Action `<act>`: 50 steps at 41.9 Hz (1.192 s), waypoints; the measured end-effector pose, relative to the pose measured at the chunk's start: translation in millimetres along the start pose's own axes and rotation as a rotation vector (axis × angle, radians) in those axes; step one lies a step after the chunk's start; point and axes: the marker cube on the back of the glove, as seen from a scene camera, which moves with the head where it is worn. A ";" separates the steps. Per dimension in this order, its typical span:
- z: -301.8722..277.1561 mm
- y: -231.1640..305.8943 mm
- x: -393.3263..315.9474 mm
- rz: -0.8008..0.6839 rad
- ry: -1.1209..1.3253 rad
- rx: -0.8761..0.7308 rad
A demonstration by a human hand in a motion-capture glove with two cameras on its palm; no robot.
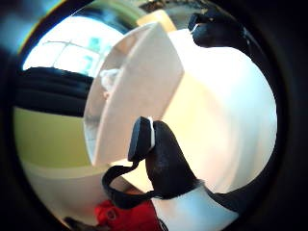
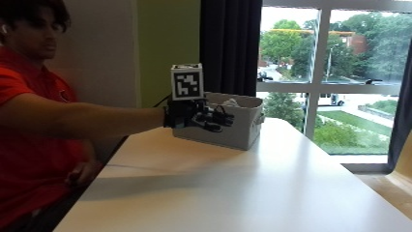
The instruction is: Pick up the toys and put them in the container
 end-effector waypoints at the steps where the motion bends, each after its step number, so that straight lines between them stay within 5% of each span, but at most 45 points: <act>1: 3.3 3.0 3.4 0.003 -0.006 -0.003; 25: 43.3 45.4 65.7 0.070 0.042 -0.013; 50: 65.4 58.4 43.2 0.046 -0.068 0.003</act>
